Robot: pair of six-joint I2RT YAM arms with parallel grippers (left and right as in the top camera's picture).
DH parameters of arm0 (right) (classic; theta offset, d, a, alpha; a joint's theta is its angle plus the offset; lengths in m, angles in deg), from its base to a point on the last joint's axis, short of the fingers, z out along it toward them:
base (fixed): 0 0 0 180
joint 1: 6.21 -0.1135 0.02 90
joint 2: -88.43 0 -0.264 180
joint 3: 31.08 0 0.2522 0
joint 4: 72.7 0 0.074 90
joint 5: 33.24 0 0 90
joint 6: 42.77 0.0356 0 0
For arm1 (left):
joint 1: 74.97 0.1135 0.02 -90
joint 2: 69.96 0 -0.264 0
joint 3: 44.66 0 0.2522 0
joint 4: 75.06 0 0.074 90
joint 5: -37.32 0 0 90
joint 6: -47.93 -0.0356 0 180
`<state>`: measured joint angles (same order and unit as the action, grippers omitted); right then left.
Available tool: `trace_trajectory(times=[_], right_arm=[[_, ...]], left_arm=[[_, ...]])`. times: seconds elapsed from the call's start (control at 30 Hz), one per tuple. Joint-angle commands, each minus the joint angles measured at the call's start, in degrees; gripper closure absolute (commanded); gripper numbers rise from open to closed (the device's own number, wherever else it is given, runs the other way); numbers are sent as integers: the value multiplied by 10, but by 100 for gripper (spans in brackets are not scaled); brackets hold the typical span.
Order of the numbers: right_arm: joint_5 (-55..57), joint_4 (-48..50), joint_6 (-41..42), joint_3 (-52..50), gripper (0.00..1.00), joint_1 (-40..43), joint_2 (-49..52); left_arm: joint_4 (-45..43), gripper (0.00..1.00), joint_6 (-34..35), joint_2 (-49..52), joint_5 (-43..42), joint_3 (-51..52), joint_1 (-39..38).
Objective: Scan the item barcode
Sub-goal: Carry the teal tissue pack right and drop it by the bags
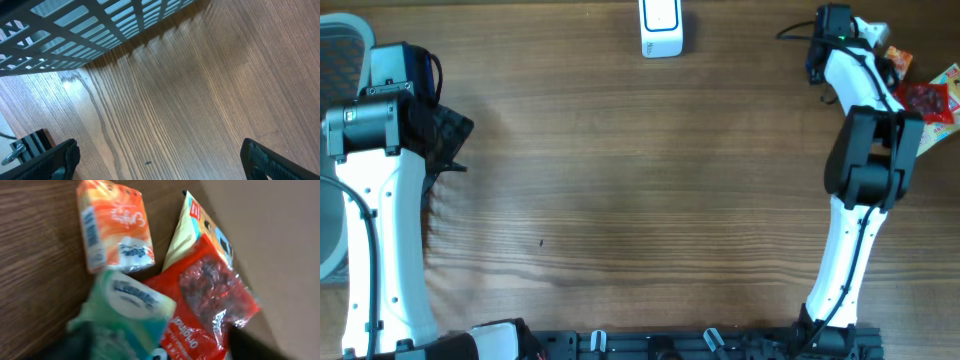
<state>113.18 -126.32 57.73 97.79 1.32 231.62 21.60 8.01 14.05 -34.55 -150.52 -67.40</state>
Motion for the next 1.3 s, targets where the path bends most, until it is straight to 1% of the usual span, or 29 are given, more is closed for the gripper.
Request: trace_trajectory(times=[0.0,0.03,0.13,0.17,0.3,0.33,0.43,0.5,0.6,0.63,0.77,0.87,0.97,1.1,1.13,1.17,1.27], right_arm=[[-31,-16,39,3,0,8,-11],[-32,-29,52,3,0,8,-17],[-45,-77,133,3,0,8,-59],[-63,-85,141,3,0,8,-78],[-159,-94,139,3,0,8,-152],[-194,-105,141,3,0,8,-187],[-251,-132,141,3,0,8,-244],[-309,-183,149,3,0,8,-292],[-363,-270,214,3,0,8,-348],[-385,-289,222,3,0,7,-363],[-450,-361,208,0,0,-9,-416],[-452,-405,184,-19,0,-38,-460],[-480,-423,145,-52,0,-69,-511],[-505,-402,90,-147,0,-108,-620],[-505,-396,87,-180,0,-113,-654],[-506,-391,88,-235,0,-116,-707],[-506,-386,92,-315,0,-116,-781]], left_arm=[[0,0,5,0,3,3,3],[0,0,5,0,3,3,3],[0,0,5,0,3,3,3],[0,0,5,0,3,3,3],[0,0,5,0,3,3,3],[0,0,5,0,3,3,3],[0,0,5,0,3,3,3],[0,0,5,0,3,3,3],[0,0,5,0,3,3,3],[0,0,5,0,3,3,3],[0,0,5,0,3,3,3],[0,0,5,0,3,3,3],[0,0,5,0,3,3,3],[0,0,5,0,3,3,3],[0,0,5,0,3,3,3],[0,0,5,0,3,3,3],[0,0,5,0,3,3,3]])
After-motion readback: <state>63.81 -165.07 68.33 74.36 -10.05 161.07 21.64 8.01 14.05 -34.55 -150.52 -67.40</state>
